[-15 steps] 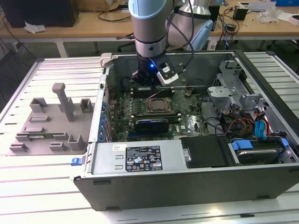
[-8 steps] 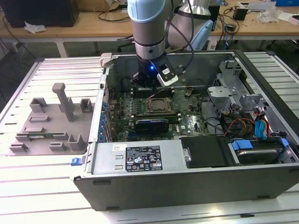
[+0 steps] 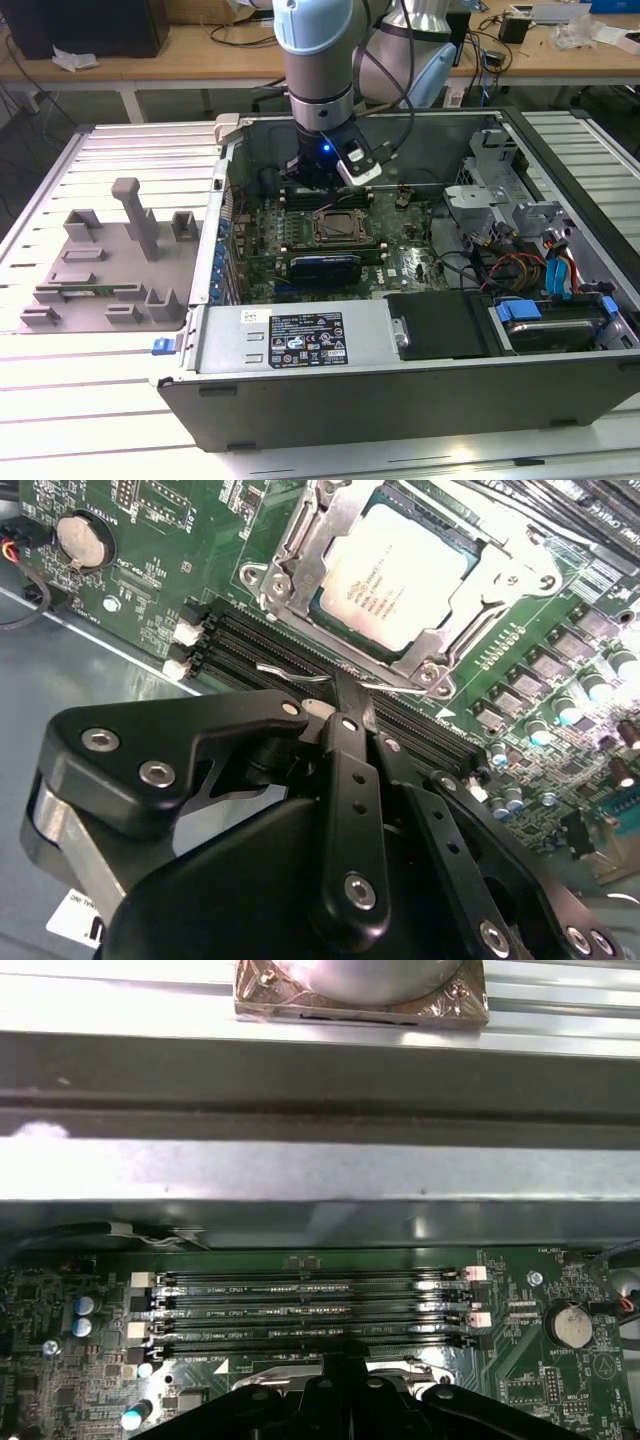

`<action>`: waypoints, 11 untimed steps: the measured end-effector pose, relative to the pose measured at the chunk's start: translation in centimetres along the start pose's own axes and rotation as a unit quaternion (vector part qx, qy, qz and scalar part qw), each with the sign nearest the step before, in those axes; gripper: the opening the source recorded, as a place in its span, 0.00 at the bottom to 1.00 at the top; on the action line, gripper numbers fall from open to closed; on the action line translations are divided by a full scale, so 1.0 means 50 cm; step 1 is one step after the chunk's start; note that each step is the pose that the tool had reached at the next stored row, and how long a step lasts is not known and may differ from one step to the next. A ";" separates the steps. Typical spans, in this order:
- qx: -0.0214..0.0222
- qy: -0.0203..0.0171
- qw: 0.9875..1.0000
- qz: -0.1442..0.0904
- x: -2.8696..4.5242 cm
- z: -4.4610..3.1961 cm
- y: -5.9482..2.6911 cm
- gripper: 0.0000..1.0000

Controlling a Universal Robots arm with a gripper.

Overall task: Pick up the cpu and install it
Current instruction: 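Install the first cpu locking lever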

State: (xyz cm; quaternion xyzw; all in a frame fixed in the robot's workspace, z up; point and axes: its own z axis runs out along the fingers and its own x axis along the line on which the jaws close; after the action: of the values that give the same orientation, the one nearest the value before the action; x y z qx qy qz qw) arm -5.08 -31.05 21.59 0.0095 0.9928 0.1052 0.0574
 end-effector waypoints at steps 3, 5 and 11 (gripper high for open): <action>0.000 -0.003 1.000 -0.001 0.000 0.003 -0.001 0.11; 0.000 -0.003 1.000 -0.001 0.000 0.003 -0.001 0.11; 0.000 -0.003 1.000 -0.001 0.000 0.004 -0.001 0.11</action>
State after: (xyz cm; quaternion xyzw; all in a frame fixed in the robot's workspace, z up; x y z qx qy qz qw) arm -5.04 -31.04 21.37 0.0091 0.9925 0.1053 0.0609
